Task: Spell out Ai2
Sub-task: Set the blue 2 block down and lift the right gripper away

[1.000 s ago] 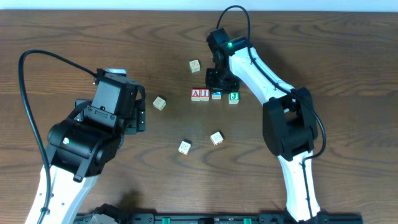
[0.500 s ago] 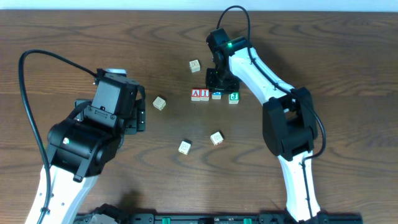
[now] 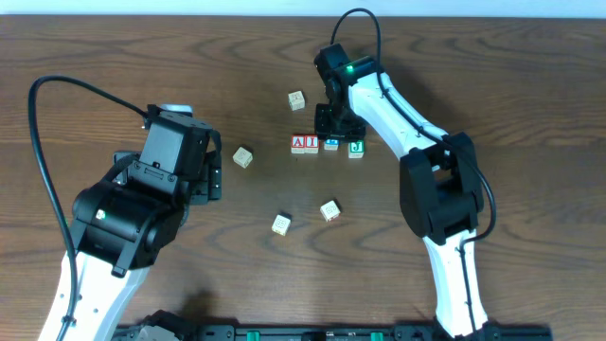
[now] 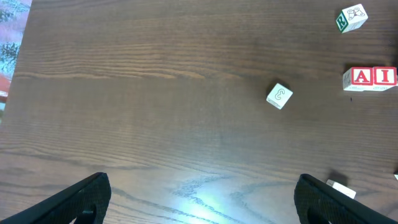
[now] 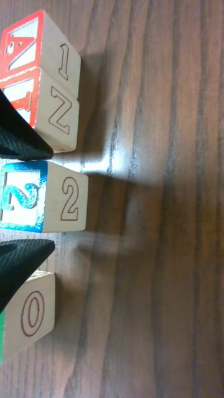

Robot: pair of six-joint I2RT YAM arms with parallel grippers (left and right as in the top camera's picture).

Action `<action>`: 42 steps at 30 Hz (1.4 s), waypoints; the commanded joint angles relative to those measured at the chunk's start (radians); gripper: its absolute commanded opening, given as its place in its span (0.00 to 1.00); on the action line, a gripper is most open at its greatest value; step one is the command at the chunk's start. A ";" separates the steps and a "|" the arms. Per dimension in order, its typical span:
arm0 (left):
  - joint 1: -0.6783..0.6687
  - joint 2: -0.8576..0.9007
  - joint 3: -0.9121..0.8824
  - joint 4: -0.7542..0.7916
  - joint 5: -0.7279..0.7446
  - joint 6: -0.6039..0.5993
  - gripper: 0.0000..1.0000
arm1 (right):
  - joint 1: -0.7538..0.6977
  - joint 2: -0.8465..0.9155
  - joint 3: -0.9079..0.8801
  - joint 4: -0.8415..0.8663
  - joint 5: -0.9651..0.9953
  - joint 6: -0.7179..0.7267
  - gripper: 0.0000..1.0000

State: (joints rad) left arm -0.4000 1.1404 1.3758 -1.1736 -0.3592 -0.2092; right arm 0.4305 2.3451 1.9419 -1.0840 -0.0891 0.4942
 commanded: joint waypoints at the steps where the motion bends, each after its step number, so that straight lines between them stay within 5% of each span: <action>1: 0.003 -0.011 0.016 -0.005 -0.018 -0.008 0.96 | 0.005 -0.056 -0.005 0.009 0.023 0.014 0.42; 13: 0.003 -0.011 0.016 -0.005 -0.016 -0.008 0.95 | -0.024 -0.203 -0.005 0.005 0.071 0.006 0.45; 16: 0.003 -0.011 0.016 -0.005 -0.014 -0.008 0.95 | -0.044 -0.297 -0.005 -0.045 0.151 0.006 0.18; 19: 0.001 -0.013 0.016 -0.005 0.006 -0.008 0.95 | -0.058 -0.394 -0.005 -0.084 0.177 -0.031 0.48; 23: 0.000 -0.040 0.016 -0.005 0.061 -0.008 0.95 | -0.060 -0.554 -0.006 -0.151 0.198 -0.108 0.73; 33: 0.000 -0.156 0.016 -0.009 0.068 -0.007 0.96 | -0.011 -0.820 -0.118 -0.311 0.295 -0.106 0.70; 35: 0.000 -0.157 0.016 -0.023 0.068 -0.008 0.96 | 0.011 -0.883 -0.268 -0.243 0.295 -0.092 0.72; 38: 0.000 -0.157 0.016 -0.033 0.068 -0.008 0.95 | 0.035 -0.973 -0.522 -0.036 0.263 -0.086 0.93; 42: 0.000 -0.157 0.016 -0.027 0.068 -0.008 0.95 | 0.041 -0.978 -0.679 0.153 0.255 -0.094 0.89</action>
State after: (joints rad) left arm -0.4000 0.9836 1.3792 -1.2003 -0.2920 -0.2092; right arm 0.4618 1.3750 1.3231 -0.9817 0.1703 0.4015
